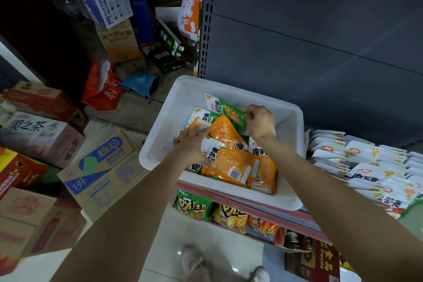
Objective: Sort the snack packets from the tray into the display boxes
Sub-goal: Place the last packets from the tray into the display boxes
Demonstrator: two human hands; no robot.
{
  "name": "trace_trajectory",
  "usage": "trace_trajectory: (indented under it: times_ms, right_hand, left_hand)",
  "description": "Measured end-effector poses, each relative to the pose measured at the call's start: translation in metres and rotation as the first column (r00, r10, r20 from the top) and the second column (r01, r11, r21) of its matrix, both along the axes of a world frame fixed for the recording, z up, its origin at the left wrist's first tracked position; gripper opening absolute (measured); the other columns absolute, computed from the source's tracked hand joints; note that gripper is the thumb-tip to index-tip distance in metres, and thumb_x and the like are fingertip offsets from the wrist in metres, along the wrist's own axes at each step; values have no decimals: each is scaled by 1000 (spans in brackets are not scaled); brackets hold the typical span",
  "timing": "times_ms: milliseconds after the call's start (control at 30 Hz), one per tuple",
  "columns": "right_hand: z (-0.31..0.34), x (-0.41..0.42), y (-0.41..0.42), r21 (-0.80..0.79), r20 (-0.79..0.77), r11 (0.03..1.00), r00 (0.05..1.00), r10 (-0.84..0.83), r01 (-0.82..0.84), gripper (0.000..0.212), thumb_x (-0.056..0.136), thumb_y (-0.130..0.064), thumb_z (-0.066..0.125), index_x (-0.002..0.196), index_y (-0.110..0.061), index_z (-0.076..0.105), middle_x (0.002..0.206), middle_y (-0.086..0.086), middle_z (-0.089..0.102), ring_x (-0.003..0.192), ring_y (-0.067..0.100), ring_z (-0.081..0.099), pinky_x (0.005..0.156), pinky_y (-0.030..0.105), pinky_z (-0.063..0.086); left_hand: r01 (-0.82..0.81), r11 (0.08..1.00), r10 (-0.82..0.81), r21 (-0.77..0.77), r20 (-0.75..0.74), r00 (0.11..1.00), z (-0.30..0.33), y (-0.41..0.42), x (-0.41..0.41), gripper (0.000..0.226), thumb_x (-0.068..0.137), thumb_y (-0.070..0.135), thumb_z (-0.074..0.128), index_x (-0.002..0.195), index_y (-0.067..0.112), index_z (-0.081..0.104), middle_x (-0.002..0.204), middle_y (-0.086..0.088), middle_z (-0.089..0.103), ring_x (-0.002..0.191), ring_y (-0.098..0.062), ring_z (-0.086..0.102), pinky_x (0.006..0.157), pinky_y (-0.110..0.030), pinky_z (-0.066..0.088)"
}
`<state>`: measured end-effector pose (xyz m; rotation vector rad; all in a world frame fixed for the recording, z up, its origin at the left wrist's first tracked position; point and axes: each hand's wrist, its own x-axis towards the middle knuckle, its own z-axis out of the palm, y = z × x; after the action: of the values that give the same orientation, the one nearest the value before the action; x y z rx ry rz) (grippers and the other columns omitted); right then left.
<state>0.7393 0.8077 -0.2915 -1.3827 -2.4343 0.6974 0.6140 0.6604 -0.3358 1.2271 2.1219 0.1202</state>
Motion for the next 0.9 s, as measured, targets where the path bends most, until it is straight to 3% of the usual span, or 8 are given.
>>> trace_trajectory:
  times_ms: [133,267,367,433,500,567,733,900]
  right_hand:
    - [22,32,-14,-83,-222,996,975,-33,15,25,94,-3,47,105,-11,67,108,8,66,97,22,61,81,20,44]
    - [39,61,-27,-357,-482,933,865,-139,-49,30,94,0,48,85,-25,63,91,-2,65,96,22,62,84,45,55]
    - [54,85,-32,-420,-548,904,815,-186,-76,30,94,4,47,83,-21,61,86,-1,62,89,18,61,77,35,58]
    - [61,102,-32,-451,-576,890,785,-230,-70,29,93,6,48,82,-19,59,81,-3,61,77,10,61,69,25,58]
    - [68,122,-26,-442,-585,896,771,-252,-42,25,90,6,52,83,-17,60,78,-2,60,70,7,60,67,26,56]
    - [76,146,-17,-396,-605,918,760,-237,-30,14,88,3,57,92,-10,62,73,-1,58,68,4,58,69,26,53]
    - [105,218,8,-262,-667,965,721,-189,10,17,87,1,61,97,-13,62,73,-3,62,62,-2,56,62,13,46]
    - [118,305,31,-242,-682,967,693,-233,87,15,87,5,59,95,-7,60,64,-8,62,54,-5,56,53,12,45]
  left_hand:
    - [-255,949,219,186,192,957,22,2,19,100,75,57,68,151,27,11,159,2,5,146,-22,5,115,-44,13]
    - [-580,788,369,207,596,713,61,17,46,74,88,49,57,146,15,27,147,-3,38,132,-23,41,105,-36,34]
    - [-721,674,317,163,817,481,86,30,70,46,93,30,56,132,9,43,126,-8,58,107,-23,61,90,-28,50]
    - [-798,567,285,204,860,423,100,38,87,29,93,14,55,121,10,45,106,-9,62,83,-18,65,68,-15,54]
    - [-819,496,243,287,860,448,110,48,106,24,92,6,56,109,14,41,89,-6,61,66,-9,62,55,-12,52]
    - [-770,523,154,366,848,508,119,59,129,22,91,3,57,99,16,42,80,-3,61,59,-4,63,54,-15,53]
    - [-523,658,-59,541,730,681,136,99,204,25,88,1,61,83,23,48,74,-4,59,66,-14,56,64,-31,49]
    - [-423,610,-142,670,618,773,152,139,279,20,83,6,66,83,20,51,73,7,58,59,0,55,64,-30,50]
